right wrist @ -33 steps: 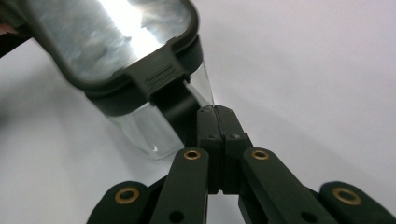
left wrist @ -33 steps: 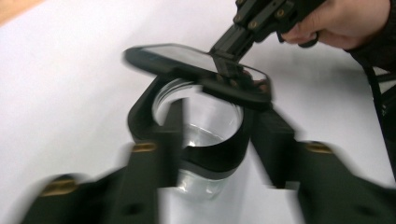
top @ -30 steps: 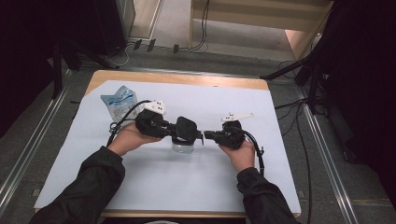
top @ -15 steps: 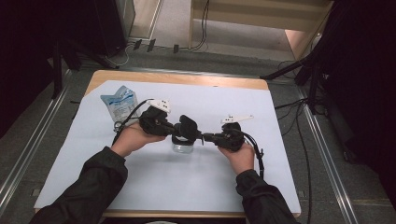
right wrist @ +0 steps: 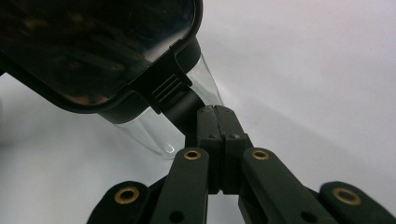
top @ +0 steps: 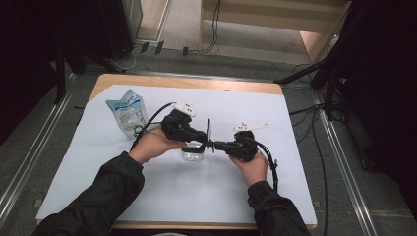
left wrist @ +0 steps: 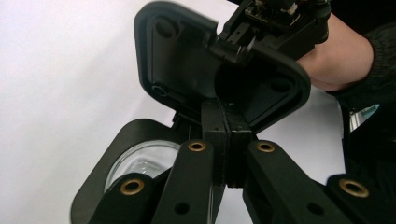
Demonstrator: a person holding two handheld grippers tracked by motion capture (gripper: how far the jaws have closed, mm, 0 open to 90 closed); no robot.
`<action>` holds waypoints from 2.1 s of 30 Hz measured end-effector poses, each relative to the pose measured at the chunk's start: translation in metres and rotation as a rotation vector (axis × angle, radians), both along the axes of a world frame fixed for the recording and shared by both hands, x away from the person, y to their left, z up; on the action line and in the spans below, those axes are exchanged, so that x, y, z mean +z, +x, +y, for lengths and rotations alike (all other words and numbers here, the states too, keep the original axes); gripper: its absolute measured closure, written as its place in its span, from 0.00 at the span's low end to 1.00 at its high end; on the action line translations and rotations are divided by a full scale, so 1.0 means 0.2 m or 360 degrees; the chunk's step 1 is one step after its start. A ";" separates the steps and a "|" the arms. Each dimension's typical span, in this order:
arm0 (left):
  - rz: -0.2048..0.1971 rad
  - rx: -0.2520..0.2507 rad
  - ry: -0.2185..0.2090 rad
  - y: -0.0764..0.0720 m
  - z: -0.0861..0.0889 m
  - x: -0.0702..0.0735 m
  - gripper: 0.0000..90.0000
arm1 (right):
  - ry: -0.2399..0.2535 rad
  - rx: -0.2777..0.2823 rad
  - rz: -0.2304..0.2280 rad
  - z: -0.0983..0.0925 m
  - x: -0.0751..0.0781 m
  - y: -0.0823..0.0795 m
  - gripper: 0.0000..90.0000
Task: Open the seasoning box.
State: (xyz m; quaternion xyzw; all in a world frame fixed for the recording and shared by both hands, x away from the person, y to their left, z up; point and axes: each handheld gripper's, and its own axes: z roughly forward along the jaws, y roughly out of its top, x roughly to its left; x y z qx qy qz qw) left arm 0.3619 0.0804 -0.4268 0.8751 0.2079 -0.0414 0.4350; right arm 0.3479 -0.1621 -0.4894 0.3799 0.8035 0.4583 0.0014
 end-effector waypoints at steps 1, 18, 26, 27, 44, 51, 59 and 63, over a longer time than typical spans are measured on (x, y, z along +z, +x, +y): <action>0.0002 -0.0001 -0.0001 0.00 -0.01 0.00 1.00 | -0.0013 0.0009 -0.0010 0.00 0.00 0.00 1.00; 0.0019 -0.0028 0.0020 0.03 -0.07 -0.05 1.00 | -0.0045 -0.0030 -0.0032 0.01 0.00 -0.03 1.00; 0.0041 -0.0034 0.0022 0.04 -0.05 -0.06 1.00 | -0.0036 -0.0022 -0.0047 0.03 0.01 -0.03 1.00; 0.0042 -0.0033 0.0023 0.04 -0.05 -0.06 1.00 | -0.0039 -0.0022 -0.0055 0.03 0.01 -0.04 1.00; 0.0035 0.0051 -0.0012 0.02 0.11 -0.01 0.71 | -0.0090 -0.0012 -0.0193 -0.04 0.10 -0.18 0.92; -0.0013 0.0150 -0.0040 -0.01 0.22 0.02 0.68 | -0.0087 0.0044 -0.0177 0.00 0.08 -0.23 0.86; -0.0006 0.0268 -0.0033 -0.04 0.37 0.01 0.57 | -0.0050 0.0073 -0.0190 0.05 0.10 -0.28 0.87; -0.0001 0.0274 -0.0063 -0.05 0.42 0.02 0.49 | -0.0019 0.0114 -0.0226 0.08 0.12 -0.32 0.85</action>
